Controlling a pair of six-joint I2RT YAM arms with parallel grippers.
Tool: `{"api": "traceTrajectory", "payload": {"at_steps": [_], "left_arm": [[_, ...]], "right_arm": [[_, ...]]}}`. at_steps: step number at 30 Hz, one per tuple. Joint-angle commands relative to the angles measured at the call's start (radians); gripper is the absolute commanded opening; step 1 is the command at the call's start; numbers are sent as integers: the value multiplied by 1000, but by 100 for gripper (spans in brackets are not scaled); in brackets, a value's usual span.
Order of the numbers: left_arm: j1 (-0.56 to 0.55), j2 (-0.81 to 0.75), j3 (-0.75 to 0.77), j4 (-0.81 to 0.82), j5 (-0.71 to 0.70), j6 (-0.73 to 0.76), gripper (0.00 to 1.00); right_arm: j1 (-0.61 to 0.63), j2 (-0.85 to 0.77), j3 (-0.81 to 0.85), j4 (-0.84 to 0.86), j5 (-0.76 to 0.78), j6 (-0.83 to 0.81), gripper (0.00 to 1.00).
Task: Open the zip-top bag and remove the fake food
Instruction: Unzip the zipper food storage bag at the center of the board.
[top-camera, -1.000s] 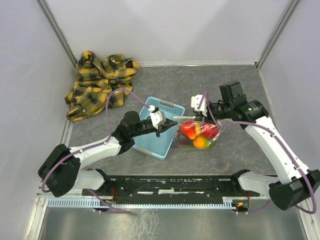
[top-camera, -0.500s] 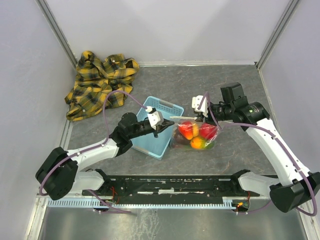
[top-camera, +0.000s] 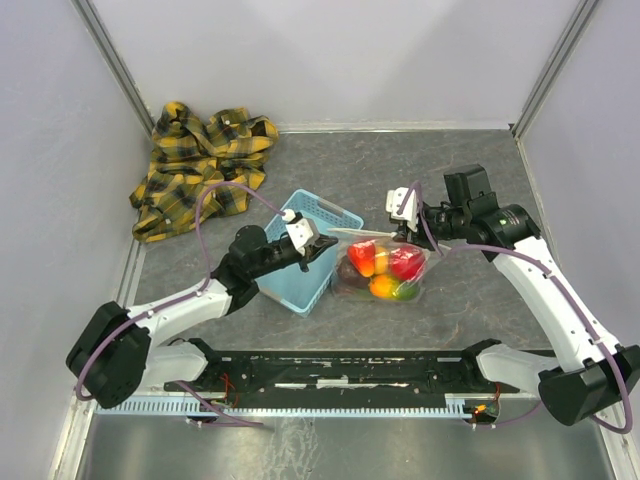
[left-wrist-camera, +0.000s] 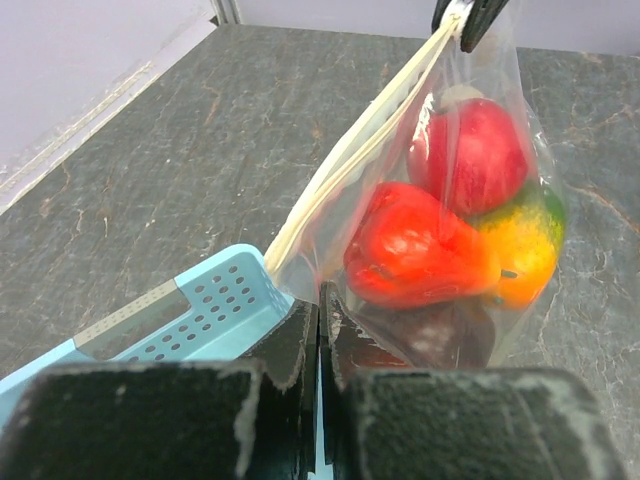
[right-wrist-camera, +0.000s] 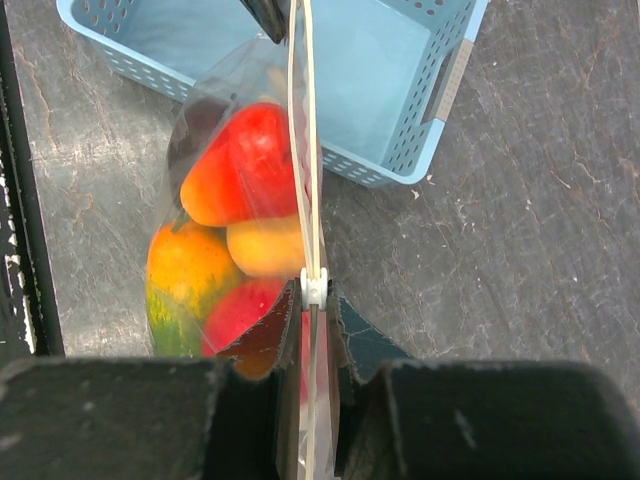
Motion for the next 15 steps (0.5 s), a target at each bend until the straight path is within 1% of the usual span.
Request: {"api": "traceTrajectory", "payload": {"at_steps": [1,6,15], "left_arm": [[26,-37,-8,10,-69,32,3],[43,-47,-14,10,-117,23,3],[74,-58,-17,7,-156,4,3]], "right_arm": [[-15,-34,-4,45,16,25,14],[-22,-41,-6,50,22,34,14],[-35,-42,-11,61,26,54,14]]}}
